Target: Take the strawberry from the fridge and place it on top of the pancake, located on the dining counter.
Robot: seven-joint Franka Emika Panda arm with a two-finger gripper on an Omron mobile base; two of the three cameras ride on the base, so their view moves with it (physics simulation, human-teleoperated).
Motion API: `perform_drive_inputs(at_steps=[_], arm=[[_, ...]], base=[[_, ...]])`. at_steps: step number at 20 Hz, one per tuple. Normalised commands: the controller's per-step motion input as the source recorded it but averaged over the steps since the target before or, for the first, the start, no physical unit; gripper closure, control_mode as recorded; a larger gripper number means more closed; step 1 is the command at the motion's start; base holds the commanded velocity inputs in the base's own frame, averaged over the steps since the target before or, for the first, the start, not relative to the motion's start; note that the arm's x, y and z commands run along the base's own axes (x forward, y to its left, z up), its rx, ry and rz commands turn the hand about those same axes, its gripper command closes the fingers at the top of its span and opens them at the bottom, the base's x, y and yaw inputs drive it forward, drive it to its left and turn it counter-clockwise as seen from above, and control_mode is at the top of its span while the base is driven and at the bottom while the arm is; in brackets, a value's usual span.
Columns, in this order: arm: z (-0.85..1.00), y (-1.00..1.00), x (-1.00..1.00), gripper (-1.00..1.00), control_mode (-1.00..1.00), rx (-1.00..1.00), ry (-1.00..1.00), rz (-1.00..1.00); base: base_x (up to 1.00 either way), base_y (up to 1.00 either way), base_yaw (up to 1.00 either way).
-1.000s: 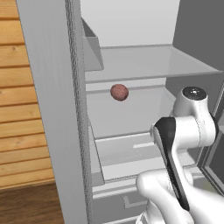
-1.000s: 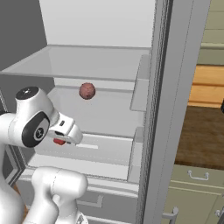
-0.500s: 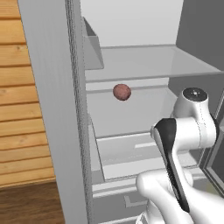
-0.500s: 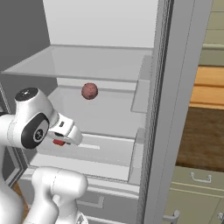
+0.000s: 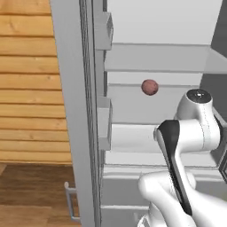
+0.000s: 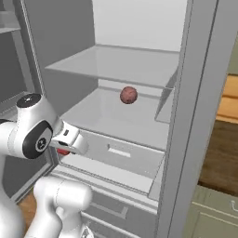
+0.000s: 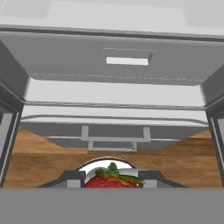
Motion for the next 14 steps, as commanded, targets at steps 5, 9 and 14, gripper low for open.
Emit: perform_drive_inputs(at_steps=[5,9,14], arm=[[0.00,0.00,0.00,1.00,1.00,0.00,0.00,0.00],[0.00,0.00,0.00,1.00,1.00,0.00,0.00,0.00],[0.00,0.00,0.00,1.00,1.00,0.00,0.00,0.00]], base=[[-0.73,0.00,0.47],[-0.61,-0.10,0.71],[-0.40,-0.01,0.81]])
